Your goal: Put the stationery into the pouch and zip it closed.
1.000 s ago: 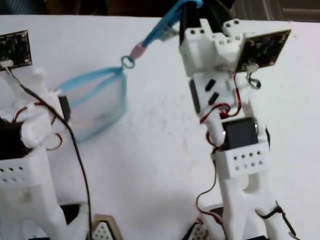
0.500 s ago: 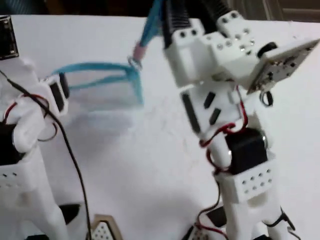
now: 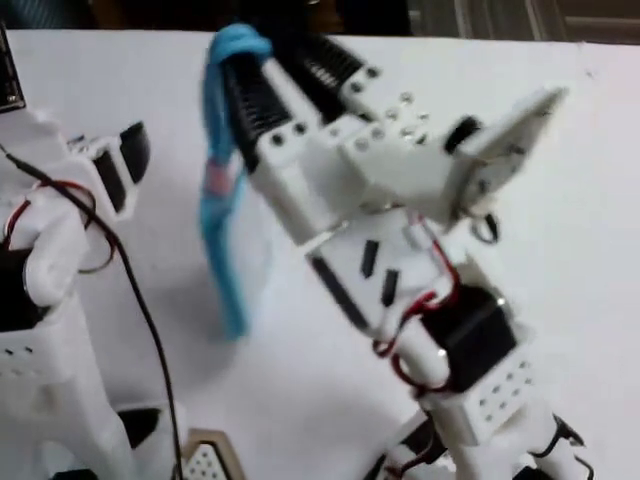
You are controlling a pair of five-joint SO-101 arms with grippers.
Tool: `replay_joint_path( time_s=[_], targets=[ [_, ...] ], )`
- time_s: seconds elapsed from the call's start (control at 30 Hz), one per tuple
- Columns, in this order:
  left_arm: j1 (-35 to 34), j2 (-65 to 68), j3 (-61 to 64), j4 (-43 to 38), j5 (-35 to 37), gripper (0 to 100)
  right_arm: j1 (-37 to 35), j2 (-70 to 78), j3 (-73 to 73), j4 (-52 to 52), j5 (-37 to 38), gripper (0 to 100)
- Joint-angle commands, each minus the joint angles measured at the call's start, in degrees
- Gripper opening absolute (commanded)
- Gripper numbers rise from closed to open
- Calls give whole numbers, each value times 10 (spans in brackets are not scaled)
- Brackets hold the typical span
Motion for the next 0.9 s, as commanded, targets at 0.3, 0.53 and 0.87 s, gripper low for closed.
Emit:
replay_joint_path(
  time_s=[0.3,0.53,0.87],
  targets=[
    [-23,-115,-191,164,2,233,-2,33,38,-4,1,17],
    [-22,-295,-97,163,-127,234,16,88,34,-52,2,17],
    [45,-461,248,156,-217,259,51,158,18,-93,2,17]
  ],
)
